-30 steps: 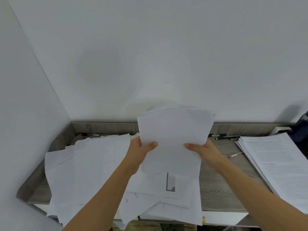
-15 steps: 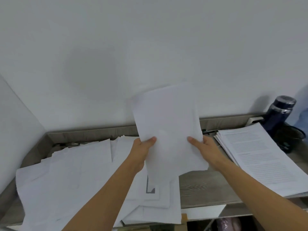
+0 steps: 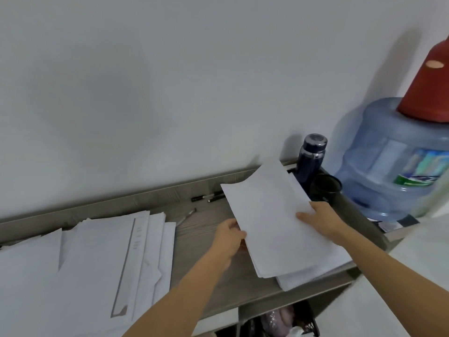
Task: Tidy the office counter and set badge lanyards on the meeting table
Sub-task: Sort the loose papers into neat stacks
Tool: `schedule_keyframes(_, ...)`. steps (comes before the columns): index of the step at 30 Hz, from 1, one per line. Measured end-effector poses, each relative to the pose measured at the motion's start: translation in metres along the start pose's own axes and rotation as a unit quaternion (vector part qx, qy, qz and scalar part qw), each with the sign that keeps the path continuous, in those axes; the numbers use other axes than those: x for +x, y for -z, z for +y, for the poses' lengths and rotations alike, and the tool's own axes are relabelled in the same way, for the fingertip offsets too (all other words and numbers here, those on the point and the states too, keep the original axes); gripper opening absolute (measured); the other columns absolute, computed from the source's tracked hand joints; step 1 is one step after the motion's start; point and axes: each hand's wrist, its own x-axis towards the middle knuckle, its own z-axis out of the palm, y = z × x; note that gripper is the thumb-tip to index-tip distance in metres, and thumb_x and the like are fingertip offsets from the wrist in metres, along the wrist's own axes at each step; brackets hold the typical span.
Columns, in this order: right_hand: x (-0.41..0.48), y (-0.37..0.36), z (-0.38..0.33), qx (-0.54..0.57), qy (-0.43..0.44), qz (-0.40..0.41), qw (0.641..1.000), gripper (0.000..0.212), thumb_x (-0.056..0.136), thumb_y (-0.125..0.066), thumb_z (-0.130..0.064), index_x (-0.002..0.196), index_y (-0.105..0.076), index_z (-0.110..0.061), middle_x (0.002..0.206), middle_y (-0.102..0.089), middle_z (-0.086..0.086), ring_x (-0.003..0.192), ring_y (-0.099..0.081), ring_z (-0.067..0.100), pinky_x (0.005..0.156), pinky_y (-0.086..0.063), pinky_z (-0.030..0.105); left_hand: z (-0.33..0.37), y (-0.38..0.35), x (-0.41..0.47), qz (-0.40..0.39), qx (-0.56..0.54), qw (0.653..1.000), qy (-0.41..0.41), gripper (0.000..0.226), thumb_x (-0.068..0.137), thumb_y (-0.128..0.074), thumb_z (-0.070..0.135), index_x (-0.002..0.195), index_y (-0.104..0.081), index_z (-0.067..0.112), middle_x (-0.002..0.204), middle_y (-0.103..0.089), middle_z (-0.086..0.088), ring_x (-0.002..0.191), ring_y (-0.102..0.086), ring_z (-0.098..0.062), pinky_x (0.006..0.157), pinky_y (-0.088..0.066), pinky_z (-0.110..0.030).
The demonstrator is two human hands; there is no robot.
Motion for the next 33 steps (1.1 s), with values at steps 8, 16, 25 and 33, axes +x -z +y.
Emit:
schedule_keyframes(8, 0.036, 0.047, 0.068, -0.199, -0.033, 0.004, 0.979, 0.04, 0.09, -0.065, -0.039, 0.122, -0.06, -0.016, 0.111, -0.068, 0.006, 0.095, -0.066, 0.026, 0.088, -0.053, 0.042, -0.035, -0.074, 0.03, 0.001, 0.202, 0.978, -0.051, 0.02, 0.092, -0.051, -0.002, 0.108, -0.061, 0.007, 0.103, -0.062, -0.015, 0.086, -0.059, -0.018, 0.077, -0.051, -0.022)
schedule_keyframes(16, 0.024, 0.036, 0.077, -0.492, 0.097, 0.124, 0.856, 0.071, 0.09, -0.053, -0.057, 0.148, -0.03, -0.024, 0.133, -0.048, 0.0, 0.117, -0.052, 0.02, 0.092, -0.048, 0.036, -0.038, -0.076, 0.041, 0.04, 0.333, 0.939, -0.083, 0.034, 0.097, -0.051, 0.009, 0.131, -0.053, 0.004, 0.111, -0.053, -0.005, 0.098, -0.052, -0.013, 0.085, -0.04, -0.015)
schedule_keyframes(25, 0.017, -0.065, 0.014, -0.289, 0.254, 0.023, 0.922, 0.038, 0.095, -0.056, -0.041, 0.13, -0.058, -0.028, 0.117, -0.062, -0.007, 0.106, -0.058, 0.013, 0.077, -0.05, 0.029, -0.022, 0.021, 0.023, 0.218, 0.284, 0.932, -0.064, 0.032, 0.094, -0.051, 0.009, 0.125, -0.061, 0.012, 0.119, -0.061, -0.005, 0.085, -0.057, -0.011, 0.071, -0.044, -0.019)
schedule_keyframes(33, -0.006, -0.178, -0.056, -0.208, 0.246, -0.124, 0.938, 0.027, 0.093, -0.061, -0.034, 0.119, -0.063, -0.026, 0.097, -0.062, -0.016, 0.088, -0.057, 0.002, 0.078, -0.045, 0.02, -0.043, 0.187, -0.033, 0.334, 0.335, 0.881, -0.028, 0.027, 0.094, -0.056, 0.017, 0.121, -0.059, 0.012, 0.127, -0.054, -0.008, 0.108, -0.058, -0.022, 0.095, -0.044, -0.03)
